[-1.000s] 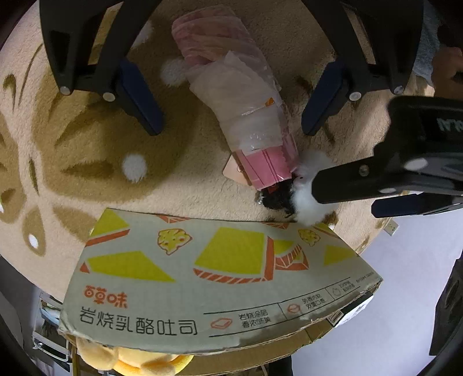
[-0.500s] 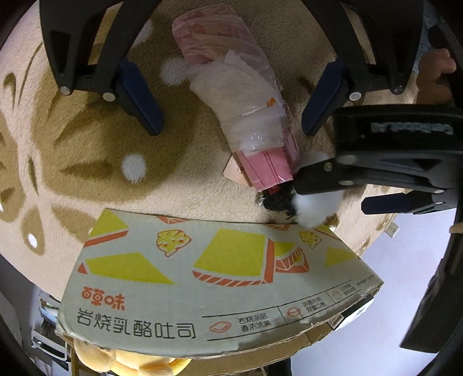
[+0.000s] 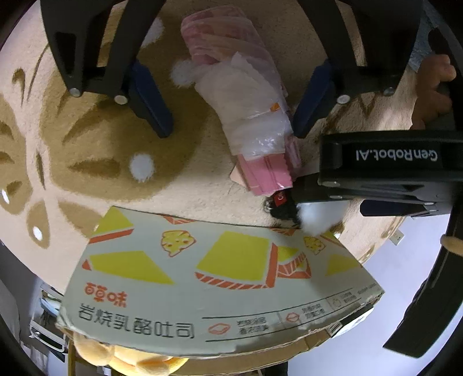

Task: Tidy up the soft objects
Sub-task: 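Grasp the white pompom toy with the left tool while the right tool grasps the pink bag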

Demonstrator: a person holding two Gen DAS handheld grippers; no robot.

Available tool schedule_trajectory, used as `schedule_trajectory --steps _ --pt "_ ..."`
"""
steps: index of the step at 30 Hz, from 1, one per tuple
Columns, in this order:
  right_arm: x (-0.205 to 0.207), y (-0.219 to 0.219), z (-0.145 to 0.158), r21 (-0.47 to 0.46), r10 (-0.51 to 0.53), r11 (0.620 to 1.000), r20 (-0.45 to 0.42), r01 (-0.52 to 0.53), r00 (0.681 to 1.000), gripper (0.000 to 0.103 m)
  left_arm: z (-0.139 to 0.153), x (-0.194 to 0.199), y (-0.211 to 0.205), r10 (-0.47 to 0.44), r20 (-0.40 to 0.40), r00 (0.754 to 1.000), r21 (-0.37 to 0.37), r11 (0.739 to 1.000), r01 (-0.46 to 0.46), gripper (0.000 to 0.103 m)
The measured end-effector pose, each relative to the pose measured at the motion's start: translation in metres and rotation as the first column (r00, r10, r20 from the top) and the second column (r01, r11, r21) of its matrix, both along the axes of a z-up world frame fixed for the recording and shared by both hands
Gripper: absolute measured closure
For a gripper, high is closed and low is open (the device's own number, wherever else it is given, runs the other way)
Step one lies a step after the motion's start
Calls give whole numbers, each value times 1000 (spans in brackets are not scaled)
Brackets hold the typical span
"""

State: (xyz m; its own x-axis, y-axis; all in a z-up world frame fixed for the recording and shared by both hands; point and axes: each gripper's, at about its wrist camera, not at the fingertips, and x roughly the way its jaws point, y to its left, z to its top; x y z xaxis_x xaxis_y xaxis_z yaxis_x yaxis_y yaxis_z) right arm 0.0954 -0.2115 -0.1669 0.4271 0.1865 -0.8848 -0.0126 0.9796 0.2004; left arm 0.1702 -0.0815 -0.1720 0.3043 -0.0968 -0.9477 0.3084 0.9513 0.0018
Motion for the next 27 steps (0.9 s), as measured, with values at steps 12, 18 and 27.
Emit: schedule_trajectory --steps 12,18,27 --pt "4 -10 1 -5 -32 999 5 32 999 56 -13 -5 -9 -27 -9 1000 -46 999 27 31" --pt "1 -13 1 0 -29 1000 17 29 999 57 -12 -4 -7 -28 -2 1000 -107 994 28 64" --pt "-10 -27 14 -7 -16 1000 71 17 997 70 -3 -19 3 -17 4 1000 -116 993 18 72"
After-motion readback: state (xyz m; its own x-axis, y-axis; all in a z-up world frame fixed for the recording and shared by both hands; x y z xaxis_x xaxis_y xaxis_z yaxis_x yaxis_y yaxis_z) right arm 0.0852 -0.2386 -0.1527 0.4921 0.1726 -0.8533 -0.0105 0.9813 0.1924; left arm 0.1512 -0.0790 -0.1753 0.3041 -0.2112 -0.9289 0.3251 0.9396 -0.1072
